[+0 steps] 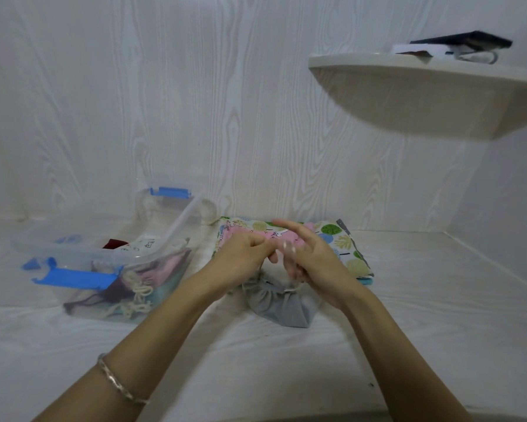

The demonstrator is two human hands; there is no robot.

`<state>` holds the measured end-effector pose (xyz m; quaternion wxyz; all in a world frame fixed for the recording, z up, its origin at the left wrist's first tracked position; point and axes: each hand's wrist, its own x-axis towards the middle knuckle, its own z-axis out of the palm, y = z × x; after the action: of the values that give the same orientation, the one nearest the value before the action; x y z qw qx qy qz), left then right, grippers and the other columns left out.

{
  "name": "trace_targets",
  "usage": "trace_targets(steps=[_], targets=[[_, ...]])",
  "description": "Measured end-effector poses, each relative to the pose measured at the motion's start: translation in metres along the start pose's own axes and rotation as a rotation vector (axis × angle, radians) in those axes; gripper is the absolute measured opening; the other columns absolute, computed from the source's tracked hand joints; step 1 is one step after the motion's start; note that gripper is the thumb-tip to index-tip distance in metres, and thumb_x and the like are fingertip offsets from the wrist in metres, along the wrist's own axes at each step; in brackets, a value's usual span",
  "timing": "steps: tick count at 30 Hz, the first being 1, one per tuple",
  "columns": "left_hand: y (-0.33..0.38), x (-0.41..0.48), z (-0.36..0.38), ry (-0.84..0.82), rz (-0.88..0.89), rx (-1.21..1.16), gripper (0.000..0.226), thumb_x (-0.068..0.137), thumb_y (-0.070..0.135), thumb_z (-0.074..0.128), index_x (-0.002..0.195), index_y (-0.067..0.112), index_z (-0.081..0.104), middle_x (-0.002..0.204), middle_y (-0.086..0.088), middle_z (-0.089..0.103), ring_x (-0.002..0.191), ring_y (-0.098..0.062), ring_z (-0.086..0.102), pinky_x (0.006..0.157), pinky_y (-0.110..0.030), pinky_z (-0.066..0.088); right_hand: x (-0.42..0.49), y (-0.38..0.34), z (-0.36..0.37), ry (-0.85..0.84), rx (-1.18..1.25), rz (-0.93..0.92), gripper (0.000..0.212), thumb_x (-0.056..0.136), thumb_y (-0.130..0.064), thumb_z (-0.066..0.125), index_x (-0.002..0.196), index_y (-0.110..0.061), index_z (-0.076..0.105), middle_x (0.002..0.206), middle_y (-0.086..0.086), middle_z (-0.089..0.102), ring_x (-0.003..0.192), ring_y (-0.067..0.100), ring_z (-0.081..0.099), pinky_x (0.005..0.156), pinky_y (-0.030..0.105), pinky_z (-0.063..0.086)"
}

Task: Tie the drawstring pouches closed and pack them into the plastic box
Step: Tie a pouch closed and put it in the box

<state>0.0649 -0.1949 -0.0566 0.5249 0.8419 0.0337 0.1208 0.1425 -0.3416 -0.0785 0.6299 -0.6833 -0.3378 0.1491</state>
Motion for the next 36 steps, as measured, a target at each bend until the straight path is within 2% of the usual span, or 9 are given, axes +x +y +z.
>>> trace_targets(steps=[6, 9, 11, 14, 19, 24, 28, 34, 36], targets=[[-0.01, 0.003, 0.0, 0.175, 0.11, -0.003, 0.038, 0.098, 0.023, 0.051, 0.075, -0.004, 0.065, 0.035, 0.012, 0.037, 0.037, -0.001, 0.036, 0.045, -0.01, 0.031, 0.011, 0.006, -0.004, 0.247, 0.738, 0.08, 0.03, 0.088, -0.032, 0.056, 0.072, -0.013, 0.073, 0.093, 0.008, 0.069, 0.09, 0.019, 0.063, 0.089, 0.033, 0.045], [-0.016, 0.007, -0.002, 0.208, 0.011, -0.308, 0.034, 0.101, 0.023, 0.045, 0.076, 0.008, 0.062, 0.066, 0.003, 0.06, 0.066, -0.006, 0.056, 0.064, -0.013, 0.044, 0.011, 0.013, -0.006, 0.303, 1.073, 0.127, 0.03, 0.097, -0.029, 0.052, 0.074, -0.013, 0.063, 0.084, 0.007, 0.07, 0.083, 0.02, 0.072, 0.101, 0.04, 0.048], [-0.017, 0.013, 0.0, 0.103, -0.081, -0.813, 0.036, 0.104, 0.025, 0.037, 0.078, 0.01, 0.059, 0.077, -0.005, 0.067, 0.078, -0.013, 0.066, 0.08, -0.024, 0.052, 0.013, 0.018, -0.005, 0.319, 1.161, 0.117, 0.031, 0.1, -0.029, 0.05, 0.076, -0.011, 0.06, 0.066, 0.002, 0.058, 0.066, 0.016, 0.065, 0.088, 0.036, 0.057], [-0.021, 0.015, 0.001, 0.01, -0.179, -1.291, 0.038, 0.103, 0.026, 0.036, 0.068, 0.015, 0.041, 0.05, 0.003, 0.041, 0.041, -0.009, 0.043, 0.054, -0.022, 0.05, 0.015, 0.022, -0.003, 0.343, 1.011, 0.123, 0.03, 0.102, -0.027, 0.044, 0.085, -0.006, 0.057, 0.054, -0.003, 0.033, 0.045, 0.007, 0.035, 0.043, 0.018, 0.045], [-0.023, 0.002, 0.0, -0.106, -0.251, -0.939, 0.037, 0.102, 0.018, 0.037, 0.065, 0.017, 0.034, 0.049, 0.007, 0.021, 0.037, -0.005, 0.019, 0.033, -0.014, 0.021, 0.008, 0.012, -0.001, 0.167, 0.2, 0.19, 0.023, 0.098, -0.021, 0.055, 0.091, -0.002, 0.067, 0.051, -0.006, 0.027, 0.043, 0.006, 0.022, 0.039, 0.018, 0.02], [0.0, 0.001, -0.008, -0.155, -0.049, -0.474, 0.033, 0.1, 0.028, 0.047, 0.071, 0.013, 0.053, 0.055, 0.0, 0.05, 0.047, -0.012, 0.045, 0.054, -0.026, 0.045, 0.0, -0.018, 0.014, -0.18, -0.606, 0.164, 0.028, 0.093, -0.015, 0.062, 0.065, -0.012, 0.062, 0.047, -0.015, 0.045, 0.045, -0.001, 0.039, 0.051, 0.018, 0.033], [0.007, 0.019, -0.009, 0.026, 0.044, -0.252, 0.025, 0.096, 0.02, 0.055, 0.084, 0.002, 0.067, 0.071, -0.002, 0.066, 0.061, -0.006, 0.058, 0.062, -0.019, 0.05, 0.0, -0.02, 0.012, -0.207, -0.382, 0.219, 0.03, 0.093, -0.004, 0.048, 0.105, -0.008, 0.074, 0.06, -0.007, 0.052, 0.049, 0.004, 0.036, 0.048, 0.018, 0.029], [-0.015, 0.03, 0.009, 0.264, 0.124, 0.129, 0.02, 0.089, 0.033, 0.064, 0.102, 0.019, 0.062, 0.097, 0.006, 0.059, 0.082, -0.007, 0.058, 0.07, -0.022, 0.048, -0.004, -0.002, 0.005, -0.077, -0.088, 0.193, 0.038, 0.1, -0.029, 0.048, 0.089, -0.005, 0.075, 0.057, -0.009, 0.044, 0.052, 0.004, 0.035, 0.049, 0.015, 0.03], [-0.02, 0.02, 0.01, 0.155, 0.149, 0.06, 0.024, 0.086, 0.036, 0.067, 0.104, 0.022, 0.06, 0.096, 0.004, 0.061, 0.077, -0.009, 0.059, 0.068, -0.028, 0.051, -0.005, 0.003, 0.0, 0.016, 0.007, 0.185, 0.036, 0.1, -0.028, 0.049, 0.073, -0.012, 0.069, 0.06, -0.005, 0.047, 0.055, 0.007, 0.035, 0.047, 0.015, 0.03]])
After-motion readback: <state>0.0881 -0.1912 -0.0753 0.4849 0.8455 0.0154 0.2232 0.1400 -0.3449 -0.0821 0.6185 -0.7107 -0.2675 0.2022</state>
